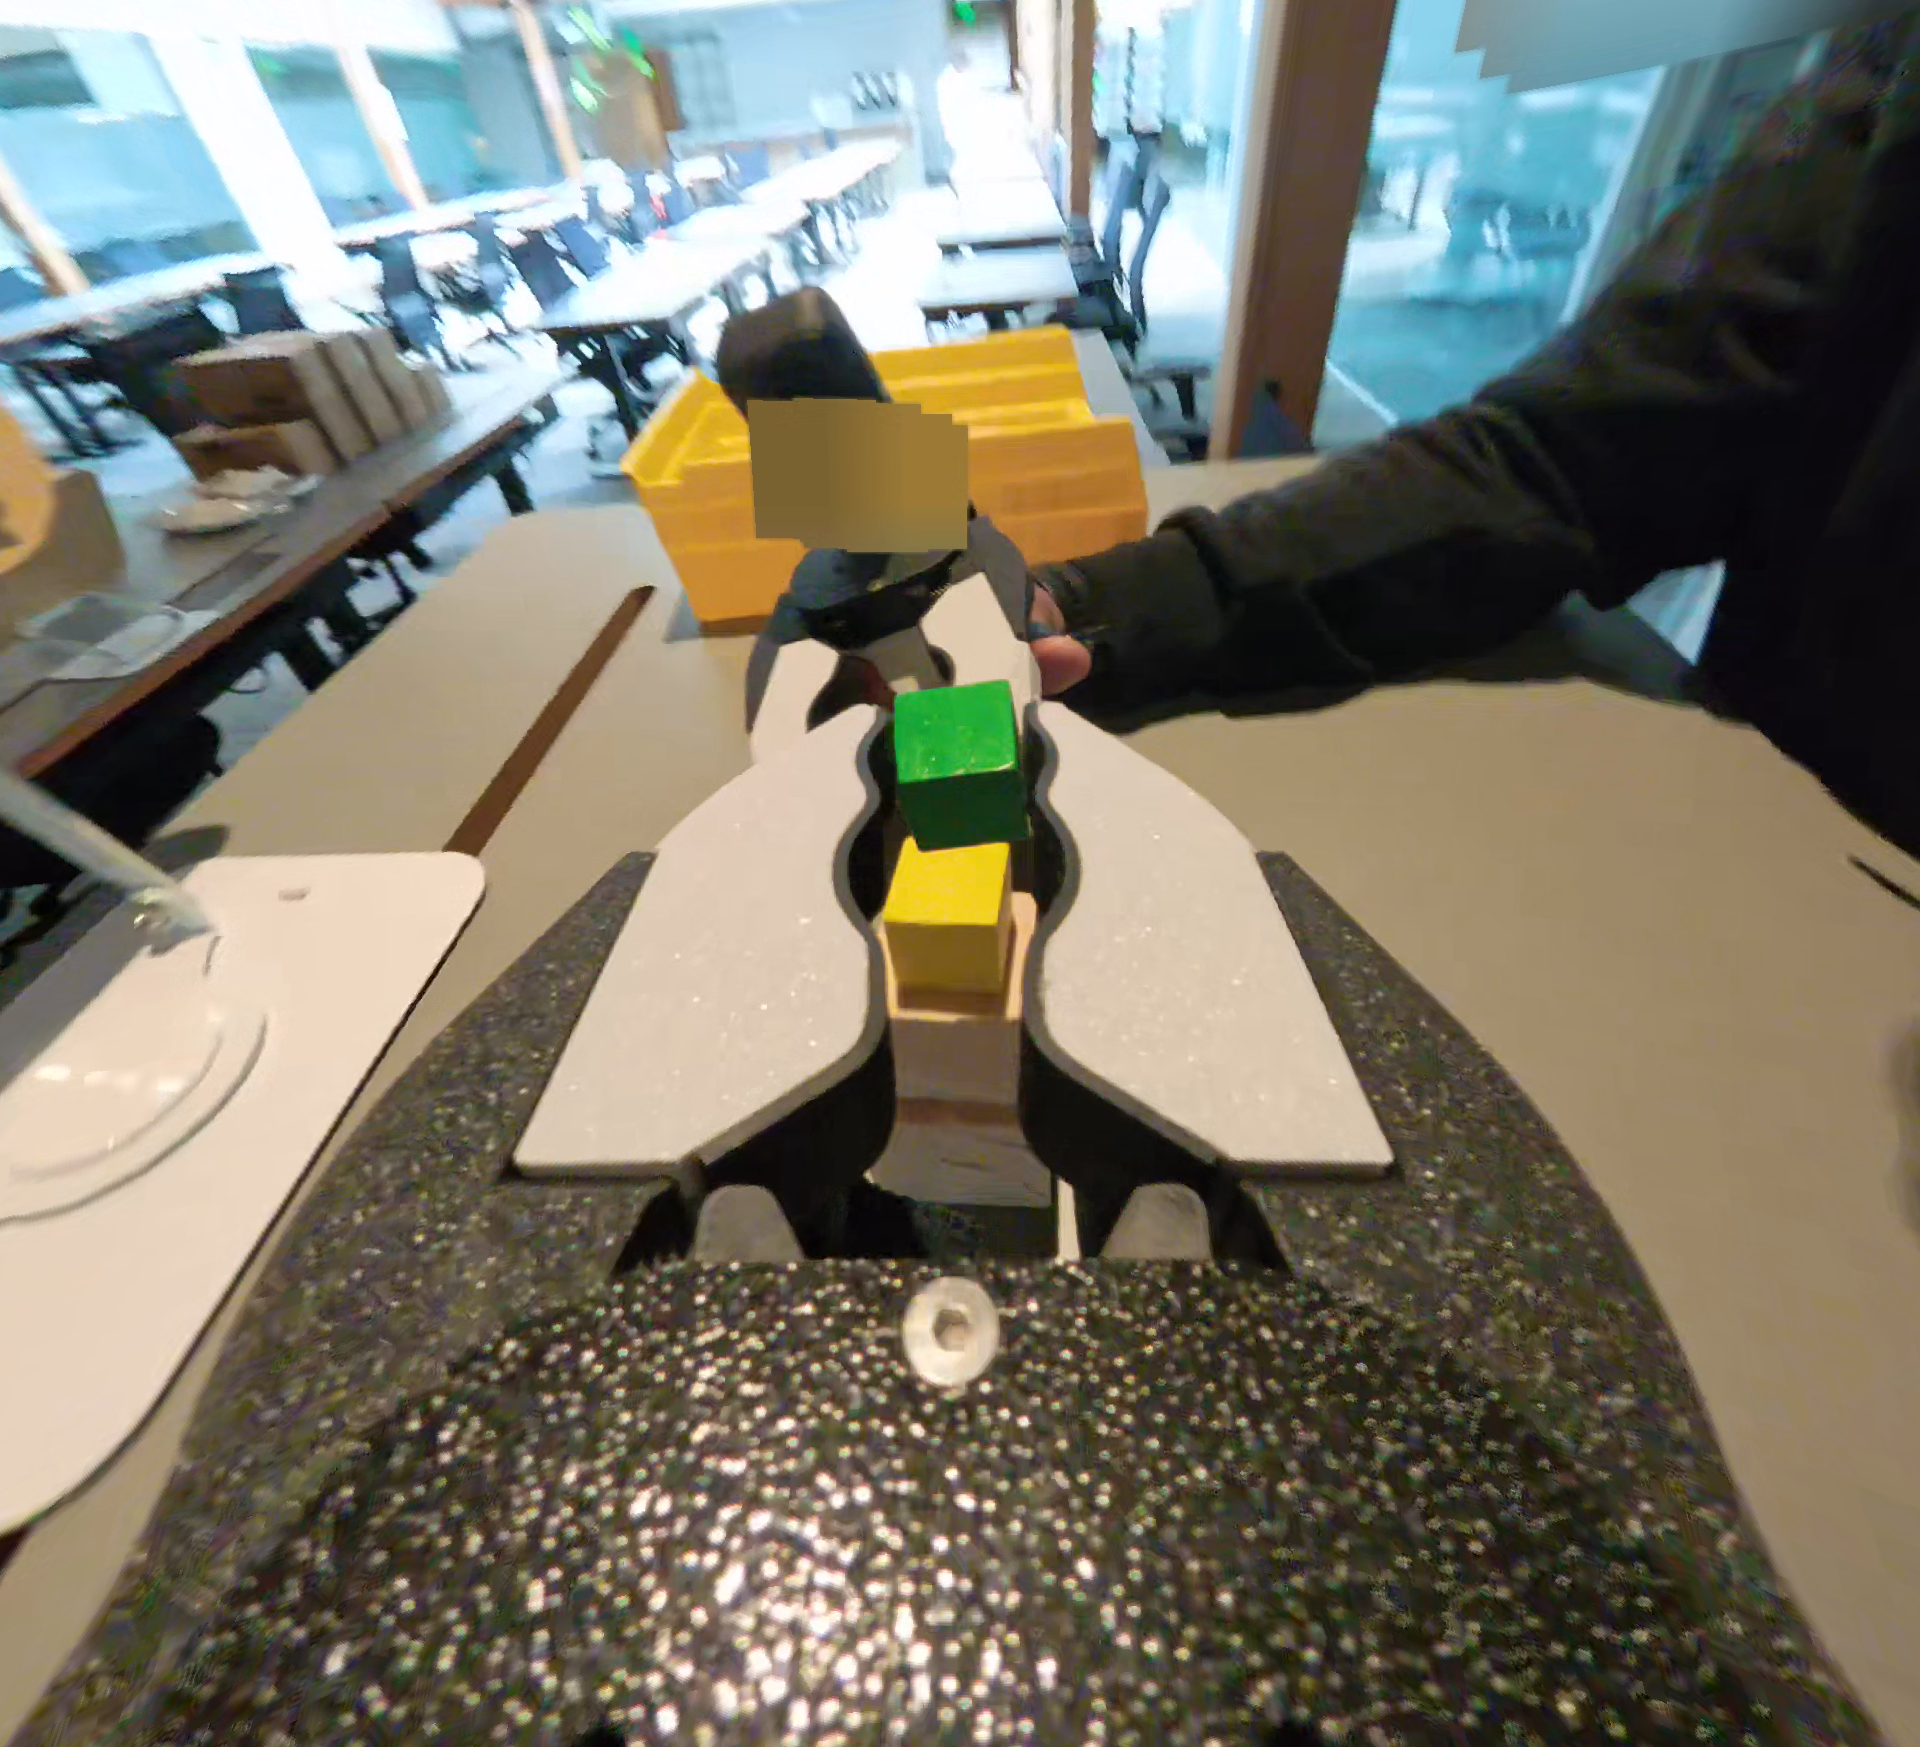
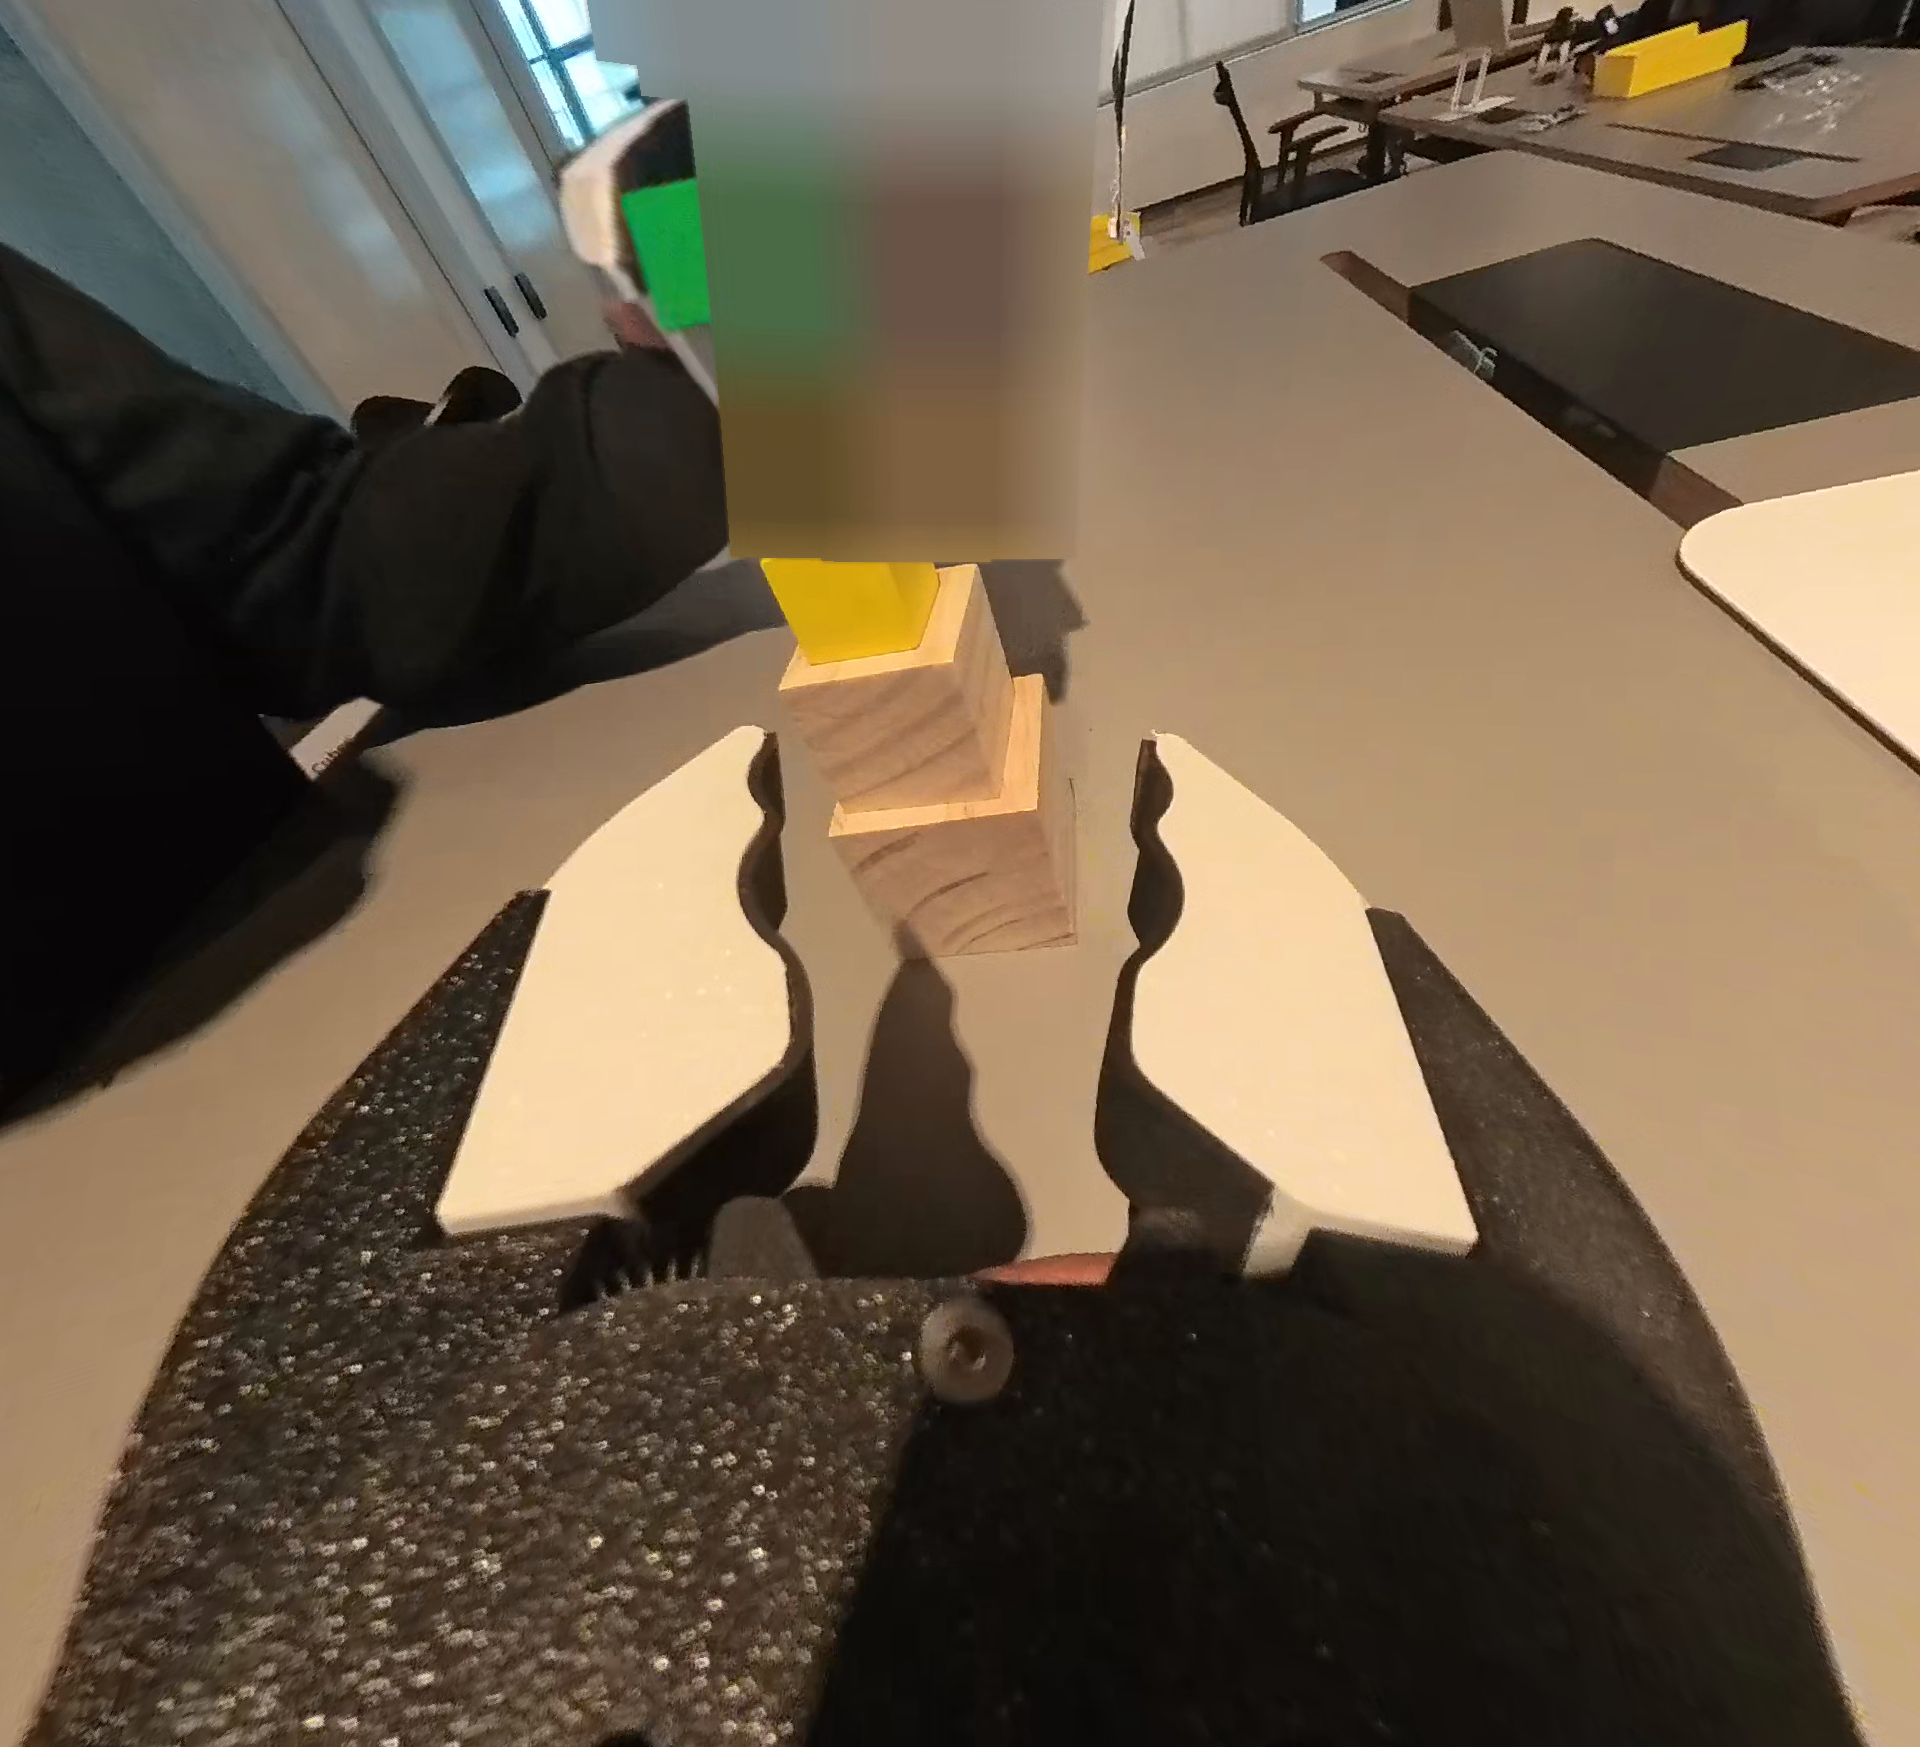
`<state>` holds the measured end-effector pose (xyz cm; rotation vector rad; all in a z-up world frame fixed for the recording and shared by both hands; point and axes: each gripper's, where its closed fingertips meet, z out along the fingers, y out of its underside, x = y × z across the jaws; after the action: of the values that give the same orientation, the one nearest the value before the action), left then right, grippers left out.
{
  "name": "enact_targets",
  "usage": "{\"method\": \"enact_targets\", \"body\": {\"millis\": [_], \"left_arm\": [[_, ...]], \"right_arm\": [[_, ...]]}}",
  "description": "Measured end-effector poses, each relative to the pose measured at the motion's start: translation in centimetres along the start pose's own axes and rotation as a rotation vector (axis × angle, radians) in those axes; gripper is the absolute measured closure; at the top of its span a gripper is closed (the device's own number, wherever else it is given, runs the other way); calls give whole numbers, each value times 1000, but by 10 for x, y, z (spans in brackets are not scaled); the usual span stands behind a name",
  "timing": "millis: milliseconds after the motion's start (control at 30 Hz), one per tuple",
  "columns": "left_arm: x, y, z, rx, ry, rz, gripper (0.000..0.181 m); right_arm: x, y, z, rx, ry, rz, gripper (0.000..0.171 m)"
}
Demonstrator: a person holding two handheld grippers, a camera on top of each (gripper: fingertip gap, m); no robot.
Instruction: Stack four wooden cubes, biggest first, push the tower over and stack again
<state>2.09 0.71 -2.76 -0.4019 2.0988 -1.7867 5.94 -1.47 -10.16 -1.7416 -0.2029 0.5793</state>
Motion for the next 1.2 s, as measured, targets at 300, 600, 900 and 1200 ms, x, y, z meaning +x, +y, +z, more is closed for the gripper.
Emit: {"method": "enact_targets", "body": {"millis": [300, 600, 900, 1200], "left_arm": [[4, 18, 18, -211, 71, 51, 159], [-1, 29, 18, -222, 59, 26, 159], [-2, 36, 19, -236, 56, 27, 158], [-3, 37, 19, -234, 56, 20, 159]], "right_arm": [[1, -4, -4, 33, -25, 38, 107], [1, -4, -4, 35, -30, 46, 108], [2, -5, -4, 38, -32, 52, 109], [2, -5, -4, 37, -31, 56, 111]]}}
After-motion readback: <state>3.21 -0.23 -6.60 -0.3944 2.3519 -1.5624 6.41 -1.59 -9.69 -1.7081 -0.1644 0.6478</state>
